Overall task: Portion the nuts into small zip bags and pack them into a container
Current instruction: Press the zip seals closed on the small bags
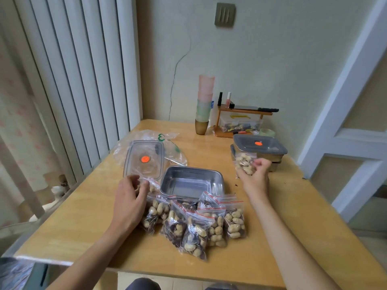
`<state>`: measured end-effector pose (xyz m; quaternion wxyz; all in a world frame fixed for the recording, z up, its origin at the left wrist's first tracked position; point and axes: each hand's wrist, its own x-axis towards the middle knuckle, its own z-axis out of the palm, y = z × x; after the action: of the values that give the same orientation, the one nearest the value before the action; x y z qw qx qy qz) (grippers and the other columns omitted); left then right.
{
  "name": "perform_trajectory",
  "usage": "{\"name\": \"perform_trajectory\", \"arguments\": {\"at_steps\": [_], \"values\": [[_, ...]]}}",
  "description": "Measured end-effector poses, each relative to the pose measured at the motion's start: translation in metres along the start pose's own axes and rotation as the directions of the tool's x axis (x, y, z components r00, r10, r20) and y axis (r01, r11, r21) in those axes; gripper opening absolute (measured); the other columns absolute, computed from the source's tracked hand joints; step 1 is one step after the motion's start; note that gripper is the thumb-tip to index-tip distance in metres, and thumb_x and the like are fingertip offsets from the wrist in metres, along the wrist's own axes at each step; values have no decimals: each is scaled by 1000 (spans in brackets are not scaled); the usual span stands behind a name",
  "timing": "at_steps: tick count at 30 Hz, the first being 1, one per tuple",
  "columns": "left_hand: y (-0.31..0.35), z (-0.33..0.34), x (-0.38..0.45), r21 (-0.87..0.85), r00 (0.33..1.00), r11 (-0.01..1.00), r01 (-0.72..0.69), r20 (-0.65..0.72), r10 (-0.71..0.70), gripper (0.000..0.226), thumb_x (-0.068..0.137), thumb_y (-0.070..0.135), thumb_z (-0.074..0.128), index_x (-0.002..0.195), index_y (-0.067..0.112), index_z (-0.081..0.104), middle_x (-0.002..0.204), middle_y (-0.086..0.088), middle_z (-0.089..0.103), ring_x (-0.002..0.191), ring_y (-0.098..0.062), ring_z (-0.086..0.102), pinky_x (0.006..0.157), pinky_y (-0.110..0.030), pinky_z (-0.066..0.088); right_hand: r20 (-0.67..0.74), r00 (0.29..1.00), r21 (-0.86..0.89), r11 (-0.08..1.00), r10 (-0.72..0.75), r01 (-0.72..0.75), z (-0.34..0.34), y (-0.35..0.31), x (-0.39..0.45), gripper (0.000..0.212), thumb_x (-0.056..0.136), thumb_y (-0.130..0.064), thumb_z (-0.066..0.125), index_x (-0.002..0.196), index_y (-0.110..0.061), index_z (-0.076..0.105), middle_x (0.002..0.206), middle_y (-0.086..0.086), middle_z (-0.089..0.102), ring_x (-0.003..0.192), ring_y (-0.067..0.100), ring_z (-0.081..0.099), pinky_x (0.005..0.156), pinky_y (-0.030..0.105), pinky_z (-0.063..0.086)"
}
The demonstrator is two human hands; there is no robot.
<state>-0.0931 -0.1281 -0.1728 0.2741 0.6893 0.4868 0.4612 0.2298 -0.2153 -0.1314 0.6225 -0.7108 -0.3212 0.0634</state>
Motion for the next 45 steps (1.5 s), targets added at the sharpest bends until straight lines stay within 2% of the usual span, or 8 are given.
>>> {"name": "perform_trajectory", "arguments": {"at_steps": [5, 11, 18, 21, 25, 30, 36, 45], "values": [[25, -4, -6, -22, 984, 993, -116, -139, 112, 40, 98, 50, 42, 124, 22, 55, 118, 5, 51, 115, -10, 48, 95, -23, 37, 536, 844, 181, 980, -31, -78, 38, -74, -33, 65, 81, -14, 84, 132, -29, 47, 123, -7, 63, 110, 16, 66, 93, 36, 56], [77, 7, 6, -345, 996, 934, -87, -14, 88, 34, 101, 49, 50, 121, 27, 67, 110, 12, 69, 104, -4, 65, 86, -29, 53, 712, 694, 247, 963, -107, -104, 85, -84, -91, 50, 85, -7, 81, 121, -30, 55, 110, -12, 72, 108, 10, 70, 98, 40, 58], [98, 10, 10, -653, 968, 715, 249, 145, -205, 8, 96, 14, 66, 91, 9, 70, 76, 2, 67, 73, -12, 62, 64, -22, 51, 664, 743, 335, 922, -83, -197, 76, -86, -117, 34, 95, -17, 72, 123, -24, 54, 116, -5, 72, 103, 8, 70, 92, 30, 57], [99, 8, 5, -634, 980, 748, 194, 155, -123, 12, 96, 16, 67, 93, 5, 70, 80, -1, 67, 76, -10, 63, 72, -23, 53, 523, 853, 323, 927, -6, -191, 72, -89, -117, 8, 101, -31, 64, 103, -23, 63, 99, -3, 74, 88, 12, 66, 82, 29, 54], [99, 2, -2, -607, 993, 791, 73, 119, 0, 14, 98, 21, 65, 92, 9, 67, 85, -7, 65, 81, -17, 59, 80, -38, 50, 404, 909, 315, 949, -104, -32, 68, -90, -119, 10, 99, -27, 67, 90, -22, 67, 90, 3, 71, 89, 20, 66, 86, 41, 54], [101, -11, -7, -584, 978, 812, -8, 163, 127, 13, 97, 30, 67, 104, 20, 71, 93, 1, 70, 82, -17, 62, 75, -43, 54, 363, 918, 391, 920, -158, 4, 60, -97, -120, 9, 99, -19, 67, 91, -16, 67, 91, 15, 70, 84, 20, 65, 79, 41, 53], [107, -19, -8, -629, 970, 775, 64, 220, 99, 14, 94, 20, 71, 87, 8, 73, 88, -18, 71, 80, -22, 61, 79, -41, 49, 408, 906, 440, 894, -110, -89, 56, -107, -126, 8, 100, -15, 67, 101, -8, 71, 101, 11, 77, 101, 24, 73, 95, 38, 59], [110, -28, -9, -596, 965, 800, 60, 240, 107, 17, 94, 20, 71, 87, 5, 72, 76, -2, 66, 76, -16, 60, 78, -34, 51, 419, 901, 426, 900, -108, -90, 55, -113, -130, 9, 99, -14, 67, 96, -9, 74, 95, 9, 78, 96, 21, 74, 92, 37, 60]]}}
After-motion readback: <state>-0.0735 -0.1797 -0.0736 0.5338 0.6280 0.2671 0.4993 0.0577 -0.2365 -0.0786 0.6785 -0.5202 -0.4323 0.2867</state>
